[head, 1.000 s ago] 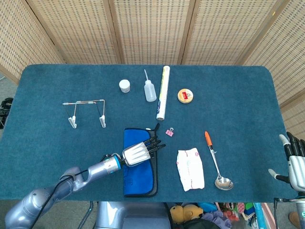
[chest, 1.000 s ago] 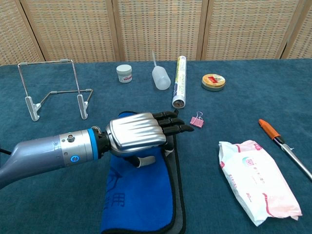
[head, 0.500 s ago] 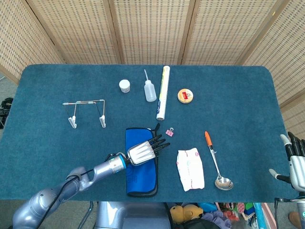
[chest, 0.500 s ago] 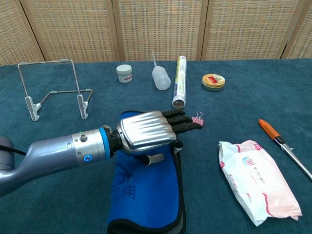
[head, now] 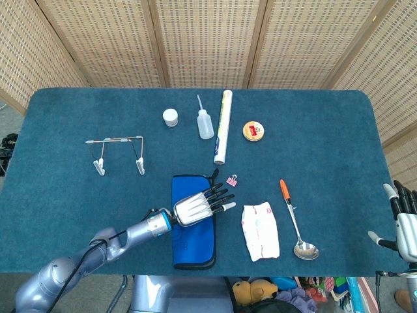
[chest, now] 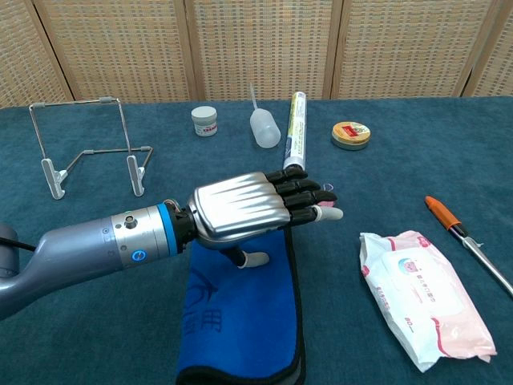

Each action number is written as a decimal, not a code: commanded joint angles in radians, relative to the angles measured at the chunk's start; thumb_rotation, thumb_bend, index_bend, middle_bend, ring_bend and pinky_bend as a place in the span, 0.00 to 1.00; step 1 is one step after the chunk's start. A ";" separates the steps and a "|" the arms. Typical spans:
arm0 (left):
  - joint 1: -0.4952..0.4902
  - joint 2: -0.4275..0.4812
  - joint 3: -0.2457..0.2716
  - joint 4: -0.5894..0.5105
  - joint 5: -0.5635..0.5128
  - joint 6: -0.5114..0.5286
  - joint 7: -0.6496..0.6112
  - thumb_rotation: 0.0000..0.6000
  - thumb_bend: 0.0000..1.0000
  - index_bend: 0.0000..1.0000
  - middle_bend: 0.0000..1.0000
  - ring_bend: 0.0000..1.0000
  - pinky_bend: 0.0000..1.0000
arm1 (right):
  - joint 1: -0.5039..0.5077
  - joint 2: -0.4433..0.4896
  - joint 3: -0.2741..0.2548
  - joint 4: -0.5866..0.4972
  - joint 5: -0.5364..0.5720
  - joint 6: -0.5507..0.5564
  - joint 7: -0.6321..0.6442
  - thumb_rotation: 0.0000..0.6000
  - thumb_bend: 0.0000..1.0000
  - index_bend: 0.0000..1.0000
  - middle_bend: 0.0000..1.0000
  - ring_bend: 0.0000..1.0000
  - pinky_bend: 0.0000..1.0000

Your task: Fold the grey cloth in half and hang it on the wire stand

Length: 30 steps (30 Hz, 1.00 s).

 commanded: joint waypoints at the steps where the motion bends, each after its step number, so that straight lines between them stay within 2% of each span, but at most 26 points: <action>1: -0.002 0.027 -0.003 -0.028 -0.002 0.016 0.012 1.00 0.32 0.00 0.00 0.00 0.00 | -0.001 0.000 -0.001 -0.002 -0.002 0.001 -0.001 1.00 0.00 0.00 0.00 0.00 0.00; 11: -0.011 0.173 -0.020 -0.213 -0.019 0.018 0.082 1.00 0.32 0.00 0.00 0.00 0.00 | -0.001 -0.001 -0.003 -0.005 -0.004 0.002 -0.008 1.00 0.00 0.00 0.00 0.00 0.00; 15: -0.011 0.231 -0.044 -0.288 -0.050 -0.009 0.121 1.00 0.32 0.00 0.00 0.00 0.00 | 0.001 -0.002 -0.003 -0.004 -0.003 -0.001 -0.010 1.00 0.00 0.00 0.00 0.00 0.00; 16: -0.009 0.272 -0.079 -0.328 -0.095 -0.032 0.145 1.00 0.32 0.00 0.00 0.00 0.00 | 0.002 -0.003 -0.004 -0.004 -0.004 -0.003 -0.012 1.00 0.00 0.00 0.00 0.00 0.00; 19: -0.008 0.349 -0.134 -0.451 -0.188 -0.120 0.233 1.00 0.32 0.00 0.00 0.00 0.00 | 0.003 -0.004 -0.004 -0.005 -0.002 -0.006 -0.015 1.00 0.00 0.00 0.00 0.00 0.00; 22: 0.002 0.412 -0.209 -0.573 -0.346 -0.230 0.346 1.00 0.32 0.00 0.00 0.00 0.00 | 0.005 -0.005 -0.004 -0.006 -0.002 -0.008 -0.019 1.00 0.00 0.00 0.00 0.00 0.00; 26: 0.004 0.445 -0.274 -0.655 -0.543 -0.331 0.497 1.00 0.32 0.00 0.00 0.00 0.00 | 0.006 -0.006 -0.005 -0.007 -0.001 -0.011 -0.023 1.00 0.00 0.00 0.00 0.00 0.00; 30: -0.007 0.439 -0.305 -0.680 -0.706 -0.383 0.610 1.00 0.32 0.03 0.00 0.00 0.00 | 0.008 -0.008 -0.006 -0.007 -0.002 -0.012 -0.026 1.00 0.00 0.00 0.00 0.00 0.00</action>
